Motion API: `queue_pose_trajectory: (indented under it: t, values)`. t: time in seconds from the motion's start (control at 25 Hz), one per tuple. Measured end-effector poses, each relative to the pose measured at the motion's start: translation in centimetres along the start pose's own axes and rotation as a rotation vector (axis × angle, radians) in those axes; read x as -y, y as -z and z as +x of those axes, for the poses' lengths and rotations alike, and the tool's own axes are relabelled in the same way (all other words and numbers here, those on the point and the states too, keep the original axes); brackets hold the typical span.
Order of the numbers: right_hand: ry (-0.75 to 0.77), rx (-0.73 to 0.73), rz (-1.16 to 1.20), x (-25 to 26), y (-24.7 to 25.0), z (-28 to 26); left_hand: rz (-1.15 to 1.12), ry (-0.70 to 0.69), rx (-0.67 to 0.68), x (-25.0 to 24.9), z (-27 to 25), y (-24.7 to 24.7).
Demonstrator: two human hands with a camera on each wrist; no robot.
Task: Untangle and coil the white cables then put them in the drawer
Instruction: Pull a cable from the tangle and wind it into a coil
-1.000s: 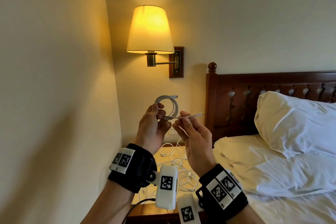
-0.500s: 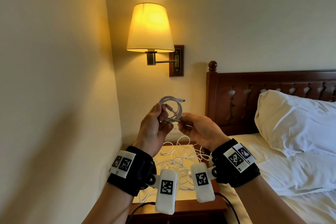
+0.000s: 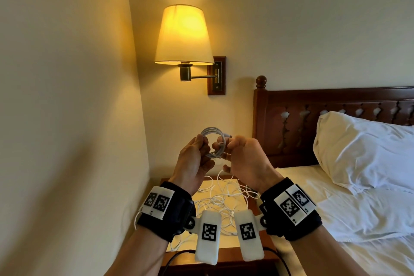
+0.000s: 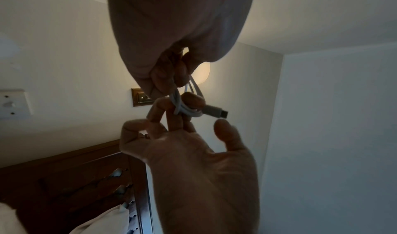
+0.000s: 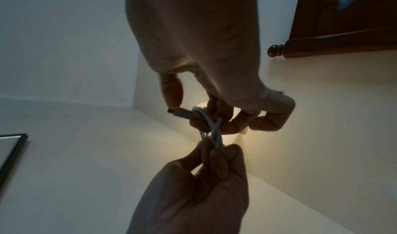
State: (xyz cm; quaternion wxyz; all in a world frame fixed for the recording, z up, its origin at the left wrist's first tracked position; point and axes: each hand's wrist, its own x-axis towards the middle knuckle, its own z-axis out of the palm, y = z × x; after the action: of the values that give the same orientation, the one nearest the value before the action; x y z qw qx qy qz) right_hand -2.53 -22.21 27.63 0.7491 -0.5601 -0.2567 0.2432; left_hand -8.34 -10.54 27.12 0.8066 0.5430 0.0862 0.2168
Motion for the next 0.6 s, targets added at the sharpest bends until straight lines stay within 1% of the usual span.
queue_pose_trajectory:
  t: [0.08, 0.2, 0.28, 0.48, 0.56, 0.6]
  values:
    - [0.066, -0.033, 0.004, -0.3, 0.1, 0.3, -0.006, -0.013, 0.013, -0.1, 0.1, 0.0]
    - [0.272, -0.081, 0.062, -1.0, 0.0, 0.2, -0.014, -0.025, 0.012, -0.1, 0.0, -0.1]
    - [0.405, -0.143, -0.053, -1.4, -0.2, 0.2, -0.01, -0.024, 0.009, -0.1, 0.0, -0.1]
    - [0.646, -0.38, -0.302, -2.2, 0.1, 0.6, -0.003, -0.037, 0.034, 0.5, 0.0, 0.1]
    - [0.704, -0.5, -0.384, -2.4, 0.4, 0.9, 0.005, -0.052, 0.065, 0.7, -0.1, -0.1]
    - [0.702, -0.555, -0.39, -2.4, 0.7, 1.2, 0.004, -0.061, 0.083, 0.8, -0.1, -0.2]
